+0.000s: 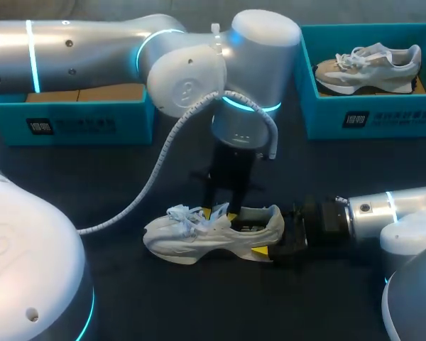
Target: Take the shoe out of the shoebox, open the shoe tongue, remove and reinsert the insole, then place the shoe into the shoebox
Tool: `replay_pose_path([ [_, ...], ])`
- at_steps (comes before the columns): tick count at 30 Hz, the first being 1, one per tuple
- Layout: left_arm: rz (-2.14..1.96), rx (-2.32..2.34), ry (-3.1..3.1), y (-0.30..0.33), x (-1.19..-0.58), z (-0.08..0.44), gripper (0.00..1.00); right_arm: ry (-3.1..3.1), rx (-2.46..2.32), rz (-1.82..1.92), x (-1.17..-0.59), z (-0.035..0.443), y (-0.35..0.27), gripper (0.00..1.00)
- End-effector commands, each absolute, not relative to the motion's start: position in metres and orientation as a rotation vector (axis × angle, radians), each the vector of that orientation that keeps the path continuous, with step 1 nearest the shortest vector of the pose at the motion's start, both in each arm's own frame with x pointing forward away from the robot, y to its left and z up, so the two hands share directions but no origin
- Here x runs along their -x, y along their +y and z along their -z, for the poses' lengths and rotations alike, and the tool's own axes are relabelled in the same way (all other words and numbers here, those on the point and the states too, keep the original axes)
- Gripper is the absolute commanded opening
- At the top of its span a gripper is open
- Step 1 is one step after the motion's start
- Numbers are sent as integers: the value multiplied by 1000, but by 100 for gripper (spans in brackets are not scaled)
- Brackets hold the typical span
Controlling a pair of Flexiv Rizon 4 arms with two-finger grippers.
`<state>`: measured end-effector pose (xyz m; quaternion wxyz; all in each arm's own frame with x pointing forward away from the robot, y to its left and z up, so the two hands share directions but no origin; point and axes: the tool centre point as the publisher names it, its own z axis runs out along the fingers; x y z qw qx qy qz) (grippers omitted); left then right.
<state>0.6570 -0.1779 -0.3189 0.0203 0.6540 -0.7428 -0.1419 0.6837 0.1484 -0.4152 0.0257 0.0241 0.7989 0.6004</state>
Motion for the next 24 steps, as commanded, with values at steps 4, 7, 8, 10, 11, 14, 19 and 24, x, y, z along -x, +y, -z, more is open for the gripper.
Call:
replay_pose_path([
  [4,390,-2018,-2303,-165,-656,314,29,2472,-77,-1852,-682,417,150,0],
  [7,379,-2014,-2304,-163,-656,313,28,2472,-77,-1852,-682,417,150,0],
  [8,373,-2011,-2306,-162,-656,312,27,2472,-77,-1852,-682,417,150,0],
  [10,359,-2008,-2311,-160,-656,312,20,2472,-77,-1852,-682,417,150,0],
  [11,340,-2000,-2319,-159,-656,311,13,2472,-77,-1852,-682,417,150,0],
  [14,314,-1992,-2319,-157,-656,311,0,2472,-77,-1852,-682,417,150,0],
  [19,221,-1969,-2297,-147,-656,308,0,2472,-77,-1852,-682,417,150,0],
  [24,95,-1945,-2262,-127,-650,298,0,2472,-77,-1852,-682,417,150,0],
])
